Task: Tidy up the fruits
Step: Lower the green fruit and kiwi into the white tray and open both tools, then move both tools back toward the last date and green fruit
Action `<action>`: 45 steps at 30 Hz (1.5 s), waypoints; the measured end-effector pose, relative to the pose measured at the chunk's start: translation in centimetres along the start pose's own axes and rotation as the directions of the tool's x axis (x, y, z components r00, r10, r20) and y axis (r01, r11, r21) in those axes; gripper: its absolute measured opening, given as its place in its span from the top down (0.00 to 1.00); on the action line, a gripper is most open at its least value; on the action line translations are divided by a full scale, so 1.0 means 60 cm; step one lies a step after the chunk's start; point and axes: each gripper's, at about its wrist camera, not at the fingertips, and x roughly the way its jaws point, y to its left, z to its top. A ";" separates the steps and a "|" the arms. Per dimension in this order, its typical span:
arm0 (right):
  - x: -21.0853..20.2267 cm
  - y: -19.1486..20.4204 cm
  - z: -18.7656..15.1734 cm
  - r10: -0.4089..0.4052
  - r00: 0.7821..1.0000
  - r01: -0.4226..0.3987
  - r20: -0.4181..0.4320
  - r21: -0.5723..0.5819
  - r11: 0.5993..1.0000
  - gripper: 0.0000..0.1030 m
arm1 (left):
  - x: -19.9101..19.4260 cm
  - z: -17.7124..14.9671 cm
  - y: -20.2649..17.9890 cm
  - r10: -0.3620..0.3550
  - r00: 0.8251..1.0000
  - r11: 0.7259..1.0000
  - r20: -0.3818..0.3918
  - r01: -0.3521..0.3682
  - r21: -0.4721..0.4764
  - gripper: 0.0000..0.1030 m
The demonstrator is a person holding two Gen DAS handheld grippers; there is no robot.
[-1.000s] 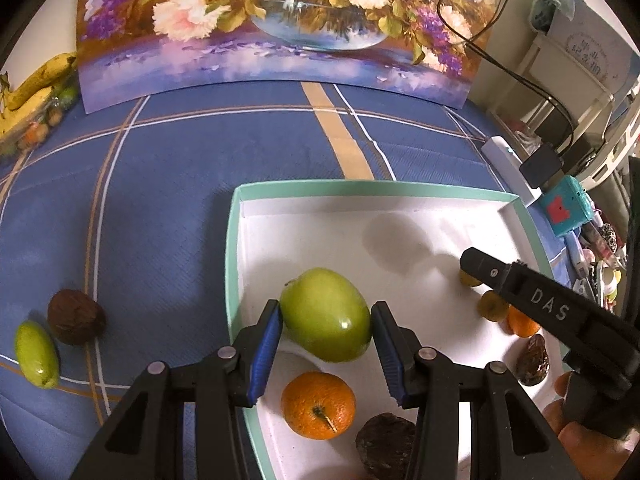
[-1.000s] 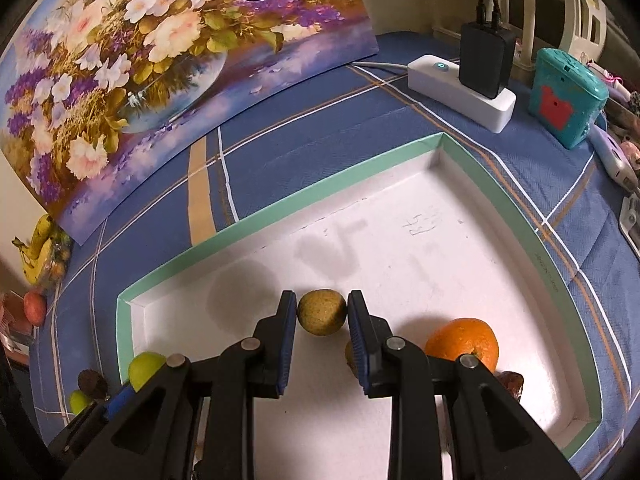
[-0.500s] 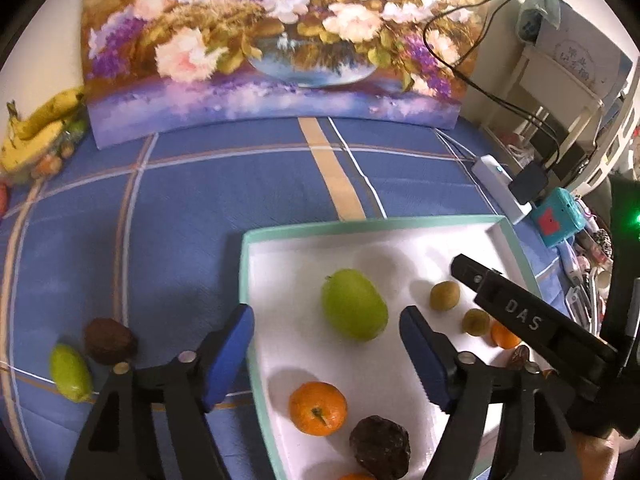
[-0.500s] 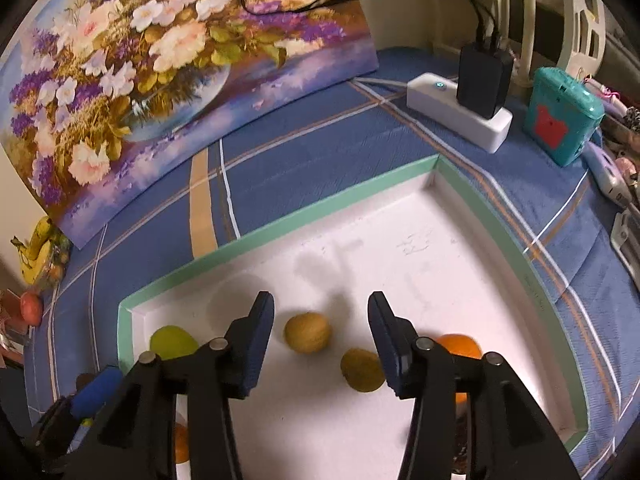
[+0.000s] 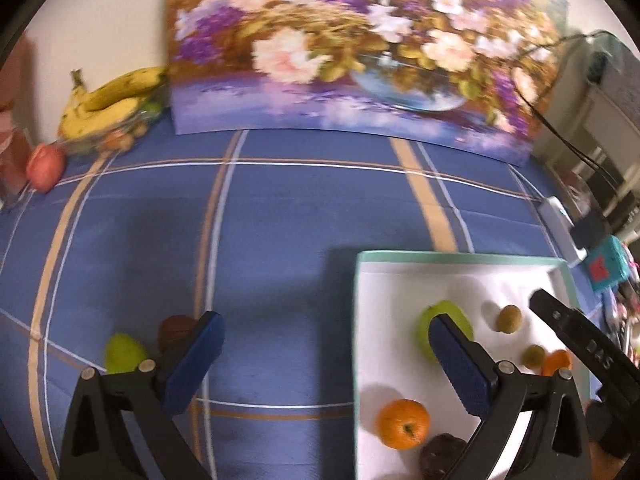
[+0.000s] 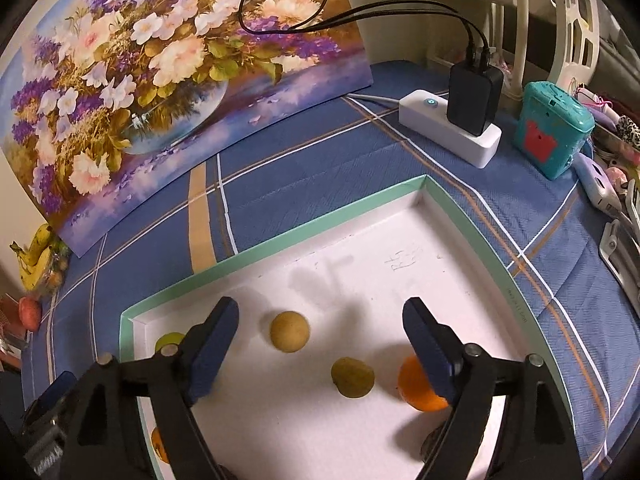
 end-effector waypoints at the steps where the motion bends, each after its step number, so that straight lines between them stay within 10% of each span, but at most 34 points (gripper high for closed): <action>1: 0.001 0.000 -0.001 0.001 1.000 -0.001 0.001 0.000 1.000 0.17 | 0.001 0.000 0.007 0.008 1.000 1.000 -0.002 -0.008 -0.017 0.00; 3: 0.001 0.001 -0.002 -0.008 1.000 0.008 0.005 -0.003 1.000 0.03 | 0.004 0.000 0.019 0.020 1.000 0.999 -0.008 -0.020 -0.046 0.00; 30: -0.105 0.108 -0.022 0.109 0.993 -0.101 0.045 -0.150 0.983 0.02 | -0.111 -0.005 0.113 -0.072 0.995 0.986 0.068 0.081 -0.142 0.00; 45: -0.120 0.201 -0.044 0.243 0.969 -0.246 -0.038 -0.181 0.952 0.03 | -0.200 -0.009 0.317 0.152 0.982 0.940 0.112 -0.109 -0.323 0.00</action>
